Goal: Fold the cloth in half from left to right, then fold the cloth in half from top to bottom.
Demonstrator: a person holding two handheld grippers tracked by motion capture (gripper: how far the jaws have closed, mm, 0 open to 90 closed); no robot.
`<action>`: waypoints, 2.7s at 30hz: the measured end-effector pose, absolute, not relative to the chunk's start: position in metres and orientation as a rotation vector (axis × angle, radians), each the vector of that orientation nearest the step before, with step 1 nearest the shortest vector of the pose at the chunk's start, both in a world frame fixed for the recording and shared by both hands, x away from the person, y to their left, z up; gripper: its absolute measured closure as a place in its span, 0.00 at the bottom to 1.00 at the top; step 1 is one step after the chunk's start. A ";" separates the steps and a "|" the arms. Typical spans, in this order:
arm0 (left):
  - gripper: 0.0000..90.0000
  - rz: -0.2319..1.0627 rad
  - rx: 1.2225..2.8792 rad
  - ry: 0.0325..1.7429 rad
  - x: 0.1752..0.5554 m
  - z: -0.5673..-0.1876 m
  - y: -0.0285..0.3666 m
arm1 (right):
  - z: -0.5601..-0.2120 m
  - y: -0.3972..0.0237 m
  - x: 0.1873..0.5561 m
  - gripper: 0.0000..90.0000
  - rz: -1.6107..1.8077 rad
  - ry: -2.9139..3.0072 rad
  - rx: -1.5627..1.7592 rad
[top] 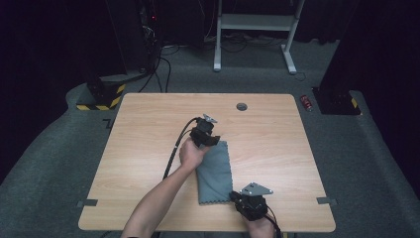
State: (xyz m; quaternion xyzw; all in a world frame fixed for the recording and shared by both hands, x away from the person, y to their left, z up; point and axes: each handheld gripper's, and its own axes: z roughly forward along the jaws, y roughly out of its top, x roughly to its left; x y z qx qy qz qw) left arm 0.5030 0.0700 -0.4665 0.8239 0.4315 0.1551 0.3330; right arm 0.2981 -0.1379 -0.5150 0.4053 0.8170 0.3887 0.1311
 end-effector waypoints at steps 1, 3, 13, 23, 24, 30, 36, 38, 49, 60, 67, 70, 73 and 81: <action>0.61 0.405 2.152 1.127 0.503 -0.467 0.070 | -0.513 -0.140 0.298 0.91 1.131 2.363 1.183; 0.61 0.408 2.131 1.122 0.491 -0.465 0.081 | -0.509 -0.144 0.297 0.90 1.144 2.339 1.188; 0.57 0.353 2.142 1.090 0.427 -0.484 0.106 | -0.510 -0.129 0.306 0.79 1.092 2.405 1.150; 0.53 0.396 2.220 1.034 0.352 -0.504 0.115 | -0.515 -0.132 0.305 0.75 0.982 2.451 1.092; 0.53 0.421 2.246 1.027 0.345 -0.506 0.114 | -0.515 -0.135 0.305 0.75 0.971 2.449 1.094; 0.54 0.459 2.258 1.037 0.328 -0.510 0.118 | -0.514 -0.142 0.305 0.76 0.944 2.435 1.102; 0.52 0.441 2.231 1.009 0.316 -0.503 0.117 | -0.510 -0.134 0.305 0.73 1.011 2.430 1.079; 0.52 0.437 2.244 1.000 0.313 -0.506 0.113 | -0.513 -0.127 0.308 0.71 1.007 2.449 1.052; 0.53 0.490 2.231 0.999 0.290 -0.513 0.127 | -0.517 -0.134 0.310 0.69 1.000 2.473 1.014; 0.54 0.426 2.172 0.926 0.331 -0.497 0.120 | -0.517 -0.135 0.312 0.71 1.014 2.483 1.017; 0.54 0.372 2.188 0.969 0.376 -0.511 0.100 | -0.517 -0.135 0.316 0.72 1.021 2.493 1.023; 0.56 0.400 2.192 1.010 0.385 -0.514 0.105 | -0.517 -0.135 0.317 0.72 1.023 2.494 1.021; 0.57 0.421 2.194 1.055 0.390 -0.513 0.109 | -0.516 -0.135 0.318 0.72 1.021 2.501 1.024; 0.57 0.472 2.117 1.103 0.399 -0.510 0.120 | -0.508 -0.134 0.344 0.81 1.059 2.532 1.059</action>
